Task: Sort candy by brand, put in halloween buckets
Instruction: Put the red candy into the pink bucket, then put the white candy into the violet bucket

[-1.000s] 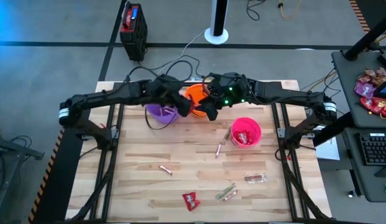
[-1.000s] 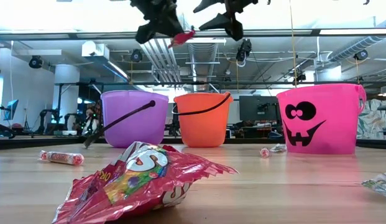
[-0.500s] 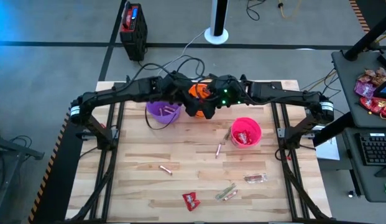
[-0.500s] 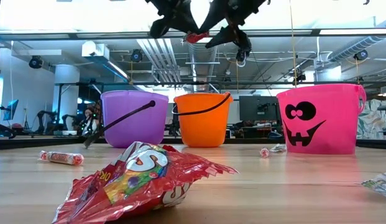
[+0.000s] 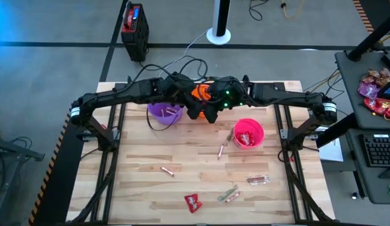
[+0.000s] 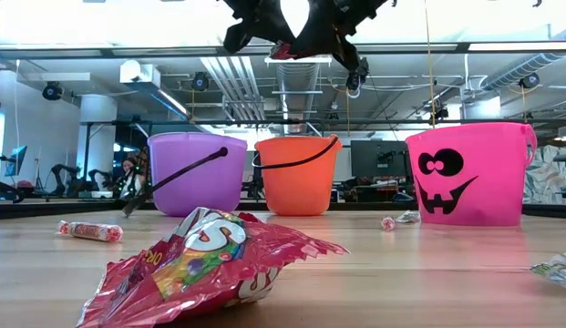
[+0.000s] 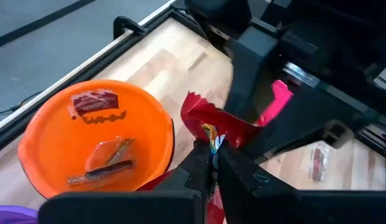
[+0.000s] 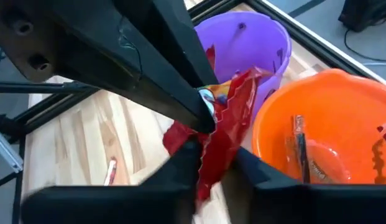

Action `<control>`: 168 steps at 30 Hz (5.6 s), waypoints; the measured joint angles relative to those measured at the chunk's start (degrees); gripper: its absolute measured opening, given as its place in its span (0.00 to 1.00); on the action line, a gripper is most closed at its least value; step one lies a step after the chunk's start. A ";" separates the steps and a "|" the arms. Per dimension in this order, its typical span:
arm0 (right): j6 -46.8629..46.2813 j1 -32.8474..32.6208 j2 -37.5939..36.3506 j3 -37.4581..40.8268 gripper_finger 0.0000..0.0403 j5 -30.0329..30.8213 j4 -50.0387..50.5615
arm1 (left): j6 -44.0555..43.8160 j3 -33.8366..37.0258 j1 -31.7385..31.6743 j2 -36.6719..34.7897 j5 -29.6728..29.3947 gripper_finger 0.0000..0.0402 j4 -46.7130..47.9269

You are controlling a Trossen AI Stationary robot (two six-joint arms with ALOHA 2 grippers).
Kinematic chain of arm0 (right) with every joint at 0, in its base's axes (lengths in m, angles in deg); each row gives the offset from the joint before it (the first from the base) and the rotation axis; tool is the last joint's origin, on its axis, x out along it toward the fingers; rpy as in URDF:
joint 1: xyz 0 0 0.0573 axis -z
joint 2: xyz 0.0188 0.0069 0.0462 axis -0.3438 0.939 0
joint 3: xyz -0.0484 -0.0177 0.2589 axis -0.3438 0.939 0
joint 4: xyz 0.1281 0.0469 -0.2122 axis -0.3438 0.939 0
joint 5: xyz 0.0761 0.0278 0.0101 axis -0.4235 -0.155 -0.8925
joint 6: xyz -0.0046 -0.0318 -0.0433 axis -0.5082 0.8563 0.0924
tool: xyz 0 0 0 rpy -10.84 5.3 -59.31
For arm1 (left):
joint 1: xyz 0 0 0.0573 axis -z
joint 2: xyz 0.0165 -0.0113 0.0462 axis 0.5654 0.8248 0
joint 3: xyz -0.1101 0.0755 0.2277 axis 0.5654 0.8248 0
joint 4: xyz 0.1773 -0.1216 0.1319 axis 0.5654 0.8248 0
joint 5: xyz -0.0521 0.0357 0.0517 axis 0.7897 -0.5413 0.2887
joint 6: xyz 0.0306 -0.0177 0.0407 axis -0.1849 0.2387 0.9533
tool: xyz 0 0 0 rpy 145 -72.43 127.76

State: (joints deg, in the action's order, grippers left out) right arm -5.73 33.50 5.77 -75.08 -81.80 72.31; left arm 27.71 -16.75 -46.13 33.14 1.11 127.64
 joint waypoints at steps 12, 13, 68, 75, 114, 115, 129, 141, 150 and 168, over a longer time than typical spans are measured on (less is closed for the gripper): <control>0.16 0.29 -1.19 0.00 0.04 0.05 3.65 | 3.28 0.02 0.04 -0.04 -1.05 0.33 0.67; 0.16 0.39 -1.42 0.00 0.04 0.11 4.94 | 3.68 0.02 0.04 -0.04 -1.06 0.36 0.94; 28.42 -14.15 -3.13 0.55 0.31 -4.08 34.93 | 13.25 17.84 5.18 -20.62 0.78 0.47 5.89; 40.70 -17.92 6.19 0.61 0.35 -0.81 33.19 | 8.74 25.95 5.40 -26.67 0.65 0.47 -4.97; 37.65 -15.74 23.70 1.07 0.07 -0.67 19.96 | 13.19 20.58 5.40 -29.27 -6.95 0.47 -6.63; 35.16 -15.11 21.44 1.07 0.07 -0.92 19.44 | 13.47 21.24 5.40 -29.27 -4.68 0.47 -6.83; 14.60 -6.98 -7.67 11.96 0.07 -8.93 -19.82 | 8.36 40.91 5.42 -30.46 12.74 0.47 -37.74; 11.75 -5.30 -10.25 19.64 0.07 -9.81 -40.00 | 0.02 44.00 5.92 -20.23 12.58 0.47 -61.48; 11.31 -3.69 -10.43 19.96 0.07 -11.82 -40.88 | -0.48 37.66 5.92 -11.97 12.41 0.47 -61.19; 10.25 -0.13 -13.18 18.75 0.28 -11.34 -30.68 | -8.17 33.72 5.90 -10.21 8.68 0.08 -53.85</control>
State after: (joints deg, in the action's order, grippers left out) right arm 4.52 33.36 -7.41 -56.32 -93.14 41.63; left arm 19.54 16.98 -40.23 22.93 9.79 73.79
